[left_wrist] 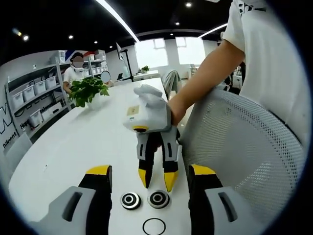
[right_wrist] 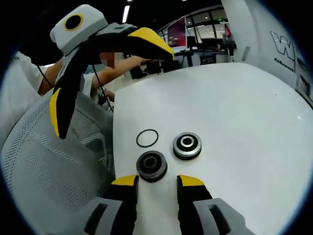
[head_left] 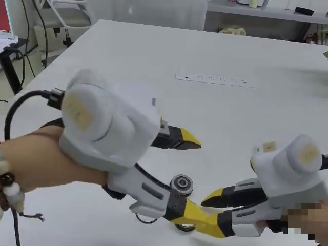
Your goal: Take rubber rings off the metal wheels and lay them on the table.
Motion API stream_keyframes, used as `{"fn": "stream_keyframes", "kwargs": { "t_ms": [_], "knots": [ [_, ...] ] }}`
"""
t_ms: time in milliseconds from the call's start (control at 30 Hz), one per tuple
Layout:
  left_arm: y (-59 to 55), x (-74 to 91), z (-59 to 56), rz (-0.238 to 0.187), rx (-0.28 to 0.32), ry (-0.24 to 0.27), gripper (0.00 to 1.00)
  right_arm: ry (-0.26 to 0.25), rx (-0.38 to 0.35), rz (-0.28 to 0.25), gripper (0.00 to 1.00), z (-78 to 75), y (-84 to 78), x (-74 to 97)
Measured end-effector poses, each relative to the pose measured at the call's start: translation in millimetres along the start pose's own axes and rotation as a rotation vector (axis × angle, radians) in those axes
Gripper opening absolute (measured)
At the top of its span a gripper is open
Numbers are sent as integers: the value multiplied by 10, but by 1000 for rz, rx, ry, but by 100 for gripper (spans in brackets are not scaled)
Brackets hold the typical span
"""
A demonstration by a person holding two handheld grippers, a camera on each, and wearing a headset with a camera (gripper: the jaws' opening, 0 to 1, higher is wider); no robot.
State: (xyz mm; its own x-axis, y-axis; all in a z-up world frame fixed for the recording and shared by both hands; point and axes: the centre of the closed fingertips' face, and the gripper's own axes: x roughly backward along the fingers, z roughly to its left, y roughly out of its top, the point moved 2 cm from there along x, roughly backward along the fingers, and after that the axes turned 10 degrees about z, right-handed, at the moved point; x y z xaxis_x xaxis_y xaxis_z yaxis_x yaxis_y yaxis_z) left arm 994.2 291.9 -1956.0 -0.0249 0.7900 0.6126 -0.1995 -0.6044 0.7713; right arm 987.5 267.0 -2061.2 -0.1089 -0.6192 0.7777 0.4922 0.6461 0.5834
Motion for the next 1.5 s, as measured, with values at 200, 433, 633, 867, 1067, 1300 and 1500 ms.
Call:
{"fn": "stream_keyframes", "kwargs": {
  "t_ms": [200, 433, 633, 867, 1067, 1300, 1500],
  "knots": [
    [-128, -137, 74, -14, 37, 47, 59, -7, 40, -4, 27, 16, 13, -23],
    [-436, -228, 27, 25, 95, 53, 48, 2, 53, 6, 25, 41, 0, -61],
    [-583, -288, -22, 42, 142, 18, 40, -1, 70, 14, 23, 58, 3, -82],
    [-713, -378, -34, 65, 144, 19, 32, -8, 79, 16, 22, 40, 2, -82],
    [-780, -485, -153, 109, 115, -36, 22, -6, 92, 25, 20, 60, -5, -100],
    [-966, -524, -209, 181, 113, -48, 22, -13, 103, 30, 19, 52, -7, -102],
    [-893, -482, -173, 155, 73, -41, 21, -17, 109, 36, 18, 49, -10, -100]
  ]
}}
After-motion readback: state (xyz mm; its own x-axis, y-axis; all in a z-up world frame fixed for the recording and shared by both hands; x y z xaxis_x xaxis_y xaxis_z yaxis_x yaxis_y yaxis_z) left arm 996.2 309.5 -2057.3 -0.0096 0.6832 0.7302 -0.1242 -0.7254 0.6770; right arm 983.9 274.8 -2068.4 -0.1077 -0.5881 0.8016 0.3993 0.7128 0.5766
